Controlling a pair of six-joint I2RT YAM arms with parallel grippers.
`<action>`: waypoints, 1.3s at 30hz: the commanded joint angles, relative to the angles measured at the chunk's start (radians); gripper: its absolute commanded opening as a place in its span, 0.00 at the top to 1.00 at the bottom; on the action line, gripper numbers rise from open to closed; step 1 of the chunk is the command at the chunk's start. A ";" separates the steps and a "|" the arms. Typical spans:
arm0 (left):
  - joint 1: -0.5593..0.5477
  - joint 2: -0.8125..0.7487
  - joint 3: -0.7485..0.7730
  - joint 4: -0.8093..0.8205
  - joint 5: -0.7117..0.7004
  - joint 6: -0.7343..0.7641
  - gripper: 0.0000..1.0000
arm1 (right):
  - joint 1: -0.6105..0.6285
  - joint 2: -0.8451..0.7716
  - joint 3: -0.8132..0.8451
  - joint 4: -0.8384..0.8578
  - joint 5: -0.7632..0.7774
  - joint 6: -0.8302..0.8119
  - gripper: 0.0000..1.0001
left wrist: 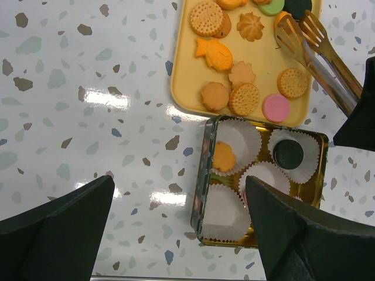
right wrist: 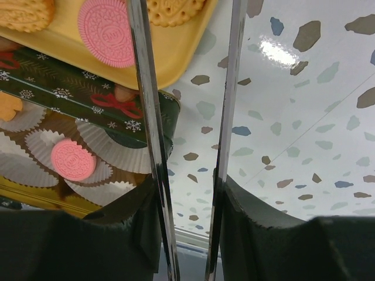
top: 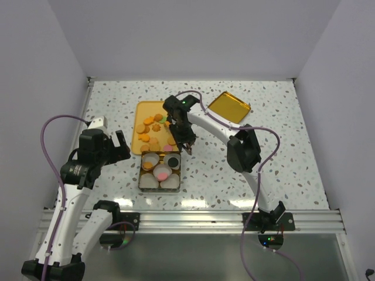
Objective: Pack the cookies
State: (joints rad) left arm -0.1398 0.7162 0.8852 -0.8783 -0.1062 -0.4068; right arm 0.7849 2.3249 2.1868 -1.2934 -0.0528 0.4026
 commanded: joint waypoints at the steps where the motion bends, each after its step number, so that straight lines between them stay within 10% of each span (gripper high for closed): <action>1: -0.006 -0.003 0.011 0.036 -0.016 0.014 0.00 | -0.003 -0.036 -0.004 -0.004 -0.042 -0.011 0.66; 18: -0.006 -0.015 0.012 0.035 -0.027 0.006 0.00 | -0.004 -0.151 0.185 -0.101 -0.028 0.004 0.70; 39: -0.006 -0.015 0.008 0.036 -0.032 -0.006 0.00 | 0.215 -0.551 -0.278 0.072 -0.183 0.128 0.70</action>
State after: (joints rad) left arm -0.1398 0.7067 0.8852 -0.8783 -0.1204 -0.4084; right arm 0.9722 1.8465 1.9598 -1.2800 -0.1875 0.4904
